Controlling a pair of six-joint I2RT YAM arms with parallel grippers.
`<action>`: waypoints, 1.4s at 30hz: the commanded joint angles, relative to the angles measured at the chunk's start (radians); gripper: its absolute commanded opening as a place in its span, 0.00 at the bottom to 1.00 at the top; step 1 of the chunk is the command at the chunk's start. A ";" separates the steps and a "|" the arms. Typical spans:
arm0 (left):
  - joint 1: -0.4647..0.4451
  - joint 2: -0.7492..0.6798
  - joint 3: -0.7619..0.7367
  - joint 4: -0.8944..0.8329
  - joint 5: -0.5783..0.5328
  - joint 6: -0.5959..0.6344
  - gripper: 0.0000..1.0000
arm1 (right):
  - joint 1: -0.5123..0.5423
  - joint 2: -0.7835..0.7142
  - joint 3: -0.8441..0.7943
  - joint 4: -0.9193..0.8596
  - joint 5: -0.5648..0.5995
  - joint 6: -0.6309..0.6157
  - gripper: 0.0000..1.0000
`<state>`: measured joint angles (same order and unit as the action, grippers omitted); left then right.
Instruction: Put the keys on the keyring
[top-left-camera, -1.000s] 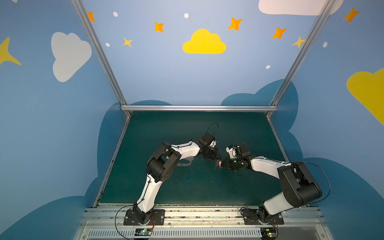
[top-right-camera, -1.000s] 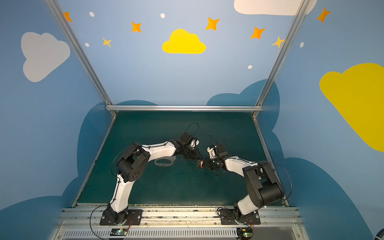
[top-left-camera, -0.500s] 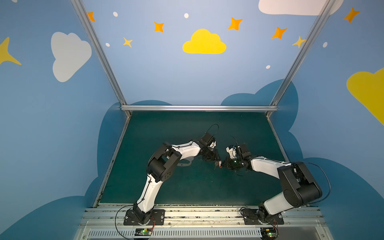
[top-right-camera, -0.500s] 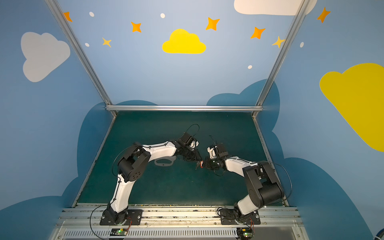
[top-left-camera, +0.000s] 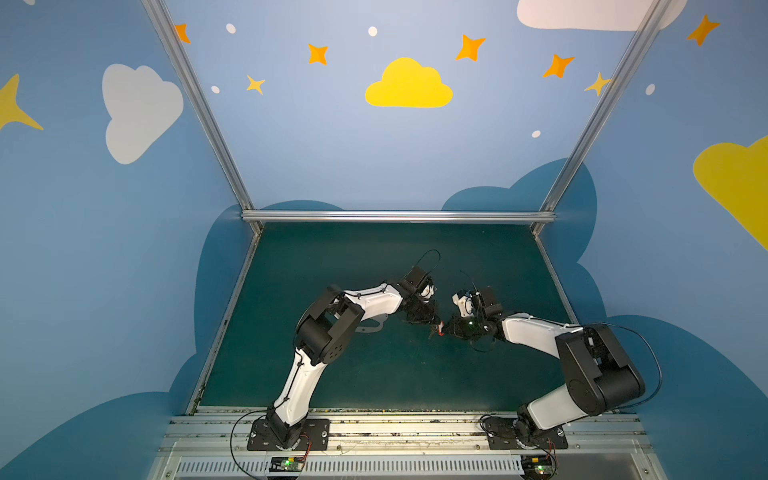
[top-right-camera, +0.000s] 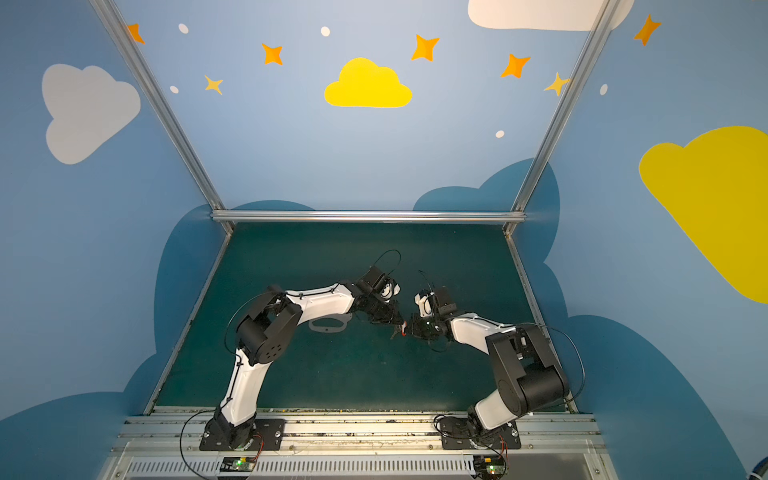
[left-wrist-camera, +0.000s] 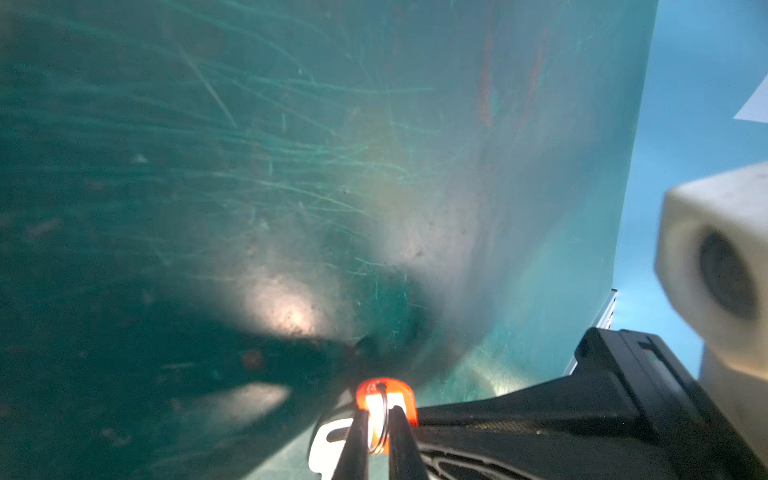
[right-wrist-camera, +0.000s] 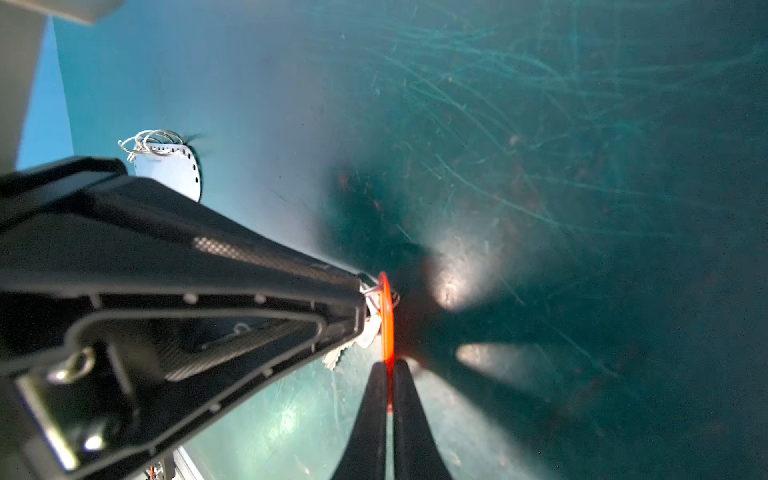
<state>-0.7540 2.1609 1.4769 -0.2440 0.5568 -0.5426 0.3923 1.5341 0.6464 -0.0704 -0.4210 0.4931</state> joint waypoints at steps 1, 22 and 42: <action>-0.003 0.003 0.025 -0.027 -0.003 0.016 0.05 | -0.007 -0.025 -0.019 -0.026 0.011 -0.001 0.07; 0.038 -0.330 0.062 -0.251 0.027 0.149 0.04 | -0.039 -0.293 0.121 -0.277 -0.047 -0.025 0.39; 0.055 -0.672 0.097 -0.327 0.123 0.288 0.07 | -0.054 -0.595 0.154 0.079 -0.386 0.158 0.37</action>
<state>-0.7040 1.5253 1.6051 -0.6415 0.6479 -0.2630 0.3408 0.9596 0.8158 -0.1123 -0.7258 0.5926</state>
